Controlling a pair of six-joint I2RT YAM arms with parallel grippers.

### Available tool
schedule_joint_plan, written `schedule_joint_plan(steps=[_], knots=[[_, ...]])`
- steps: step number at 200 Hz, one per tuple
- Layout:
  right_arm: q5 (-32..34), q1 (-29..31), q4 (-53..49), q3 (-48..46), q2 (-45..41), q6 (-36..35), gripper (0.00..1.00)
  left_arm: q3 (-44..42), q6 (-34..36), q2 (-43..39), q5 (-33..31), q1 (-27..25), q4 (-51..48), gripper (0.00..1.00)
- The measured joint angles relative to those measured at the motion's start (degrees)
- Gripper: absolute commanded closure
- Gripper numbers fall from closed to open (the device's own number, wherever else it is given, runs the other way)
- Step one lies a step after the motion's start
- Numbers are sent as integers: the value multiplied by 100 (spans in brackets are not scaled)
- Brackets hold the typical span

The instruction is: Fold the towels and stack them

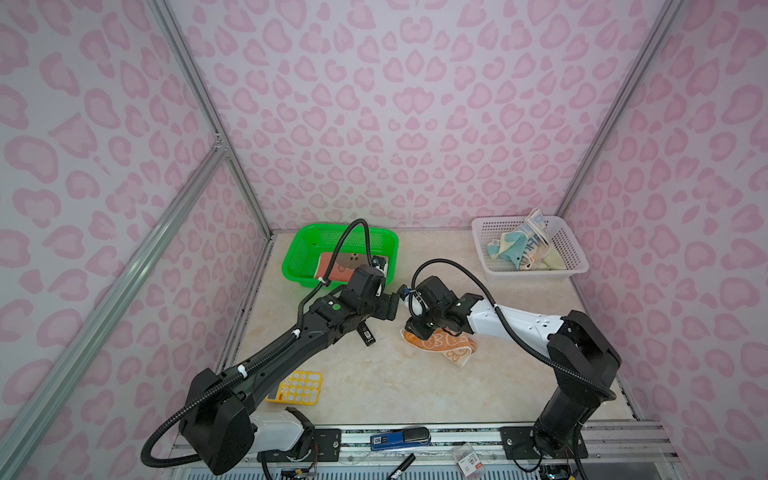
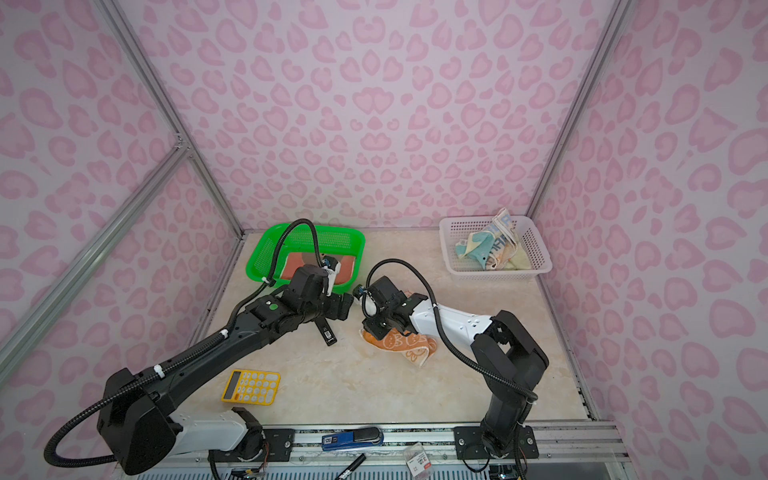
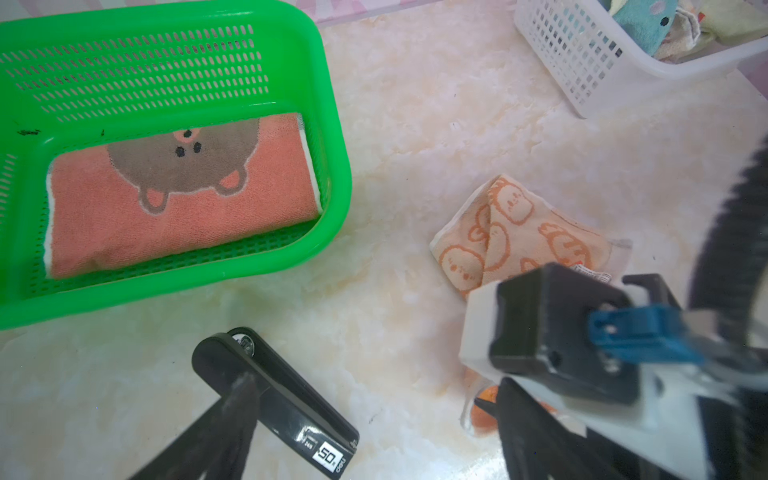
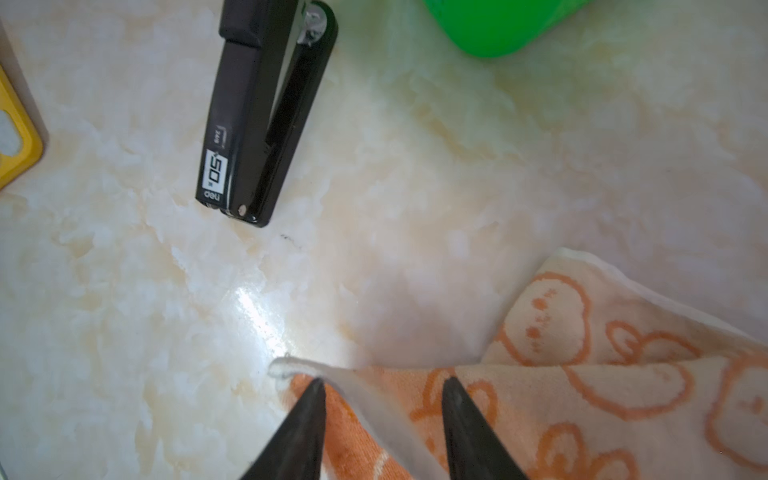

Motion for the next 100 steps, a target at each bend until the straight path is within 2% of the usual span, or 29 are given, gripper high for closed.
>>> schedule_joint_plan(steps=[59,100], knots=[[168,-713,168,-599,-1394,-24,53,-74,170,494,682,-157,-173,15],[697,-1095,175,-835,-1840,-385,53,153,304,892,881,-920,-608,15]])
